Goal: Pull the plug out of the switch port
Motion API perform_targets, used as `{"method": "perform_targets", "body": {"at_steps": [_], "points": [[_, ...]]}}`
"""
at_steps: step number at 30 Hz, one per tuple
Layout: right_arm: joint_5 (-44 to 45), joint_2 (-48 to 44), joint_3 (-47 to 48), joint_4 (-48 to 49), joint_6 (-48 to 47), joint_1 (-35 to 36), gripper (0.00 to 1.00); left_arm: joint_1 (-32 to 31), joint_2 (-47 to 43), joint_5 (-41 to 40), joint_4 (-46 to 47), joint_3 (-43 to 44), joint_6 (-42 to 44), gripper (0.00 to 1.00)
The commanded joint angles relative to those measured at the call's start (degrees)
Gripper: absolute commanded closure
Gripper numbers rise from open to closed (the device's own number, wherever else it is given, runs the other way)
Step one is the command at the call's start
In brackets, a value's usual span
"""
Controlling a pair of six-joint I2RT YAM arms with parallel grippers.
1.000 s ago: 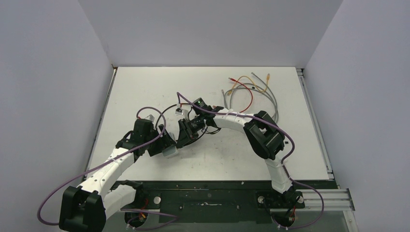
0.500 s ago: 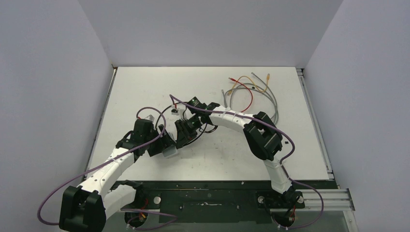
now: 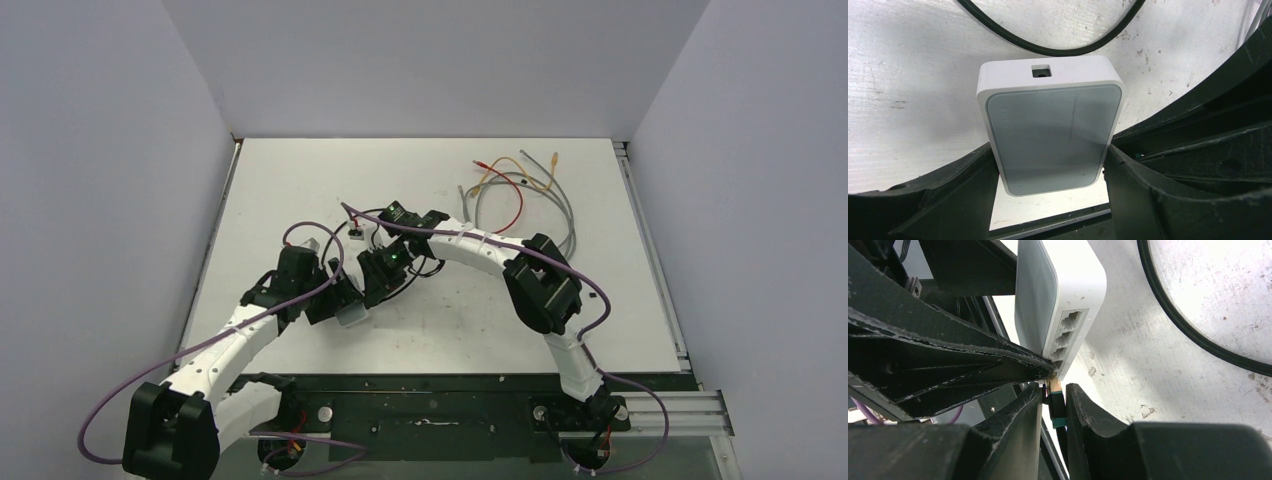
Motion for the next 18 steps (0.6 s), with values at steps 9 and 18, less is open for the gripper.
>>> {"method": "perform_targets", "body": {"at_steps": [9,18], "points": [[3.8,-1.6,-2.1,-0.5,-1.7,-1.3,0.95,0.6,-0.4,-4.6,-2.1,4.1,0.6,1.00],[1.5,-3.1,-3.7,0.5,-1.6,-3.3,0.95,0.7,-1.7,-6.8,-4.5,4.6,1.1,1.00]]}}
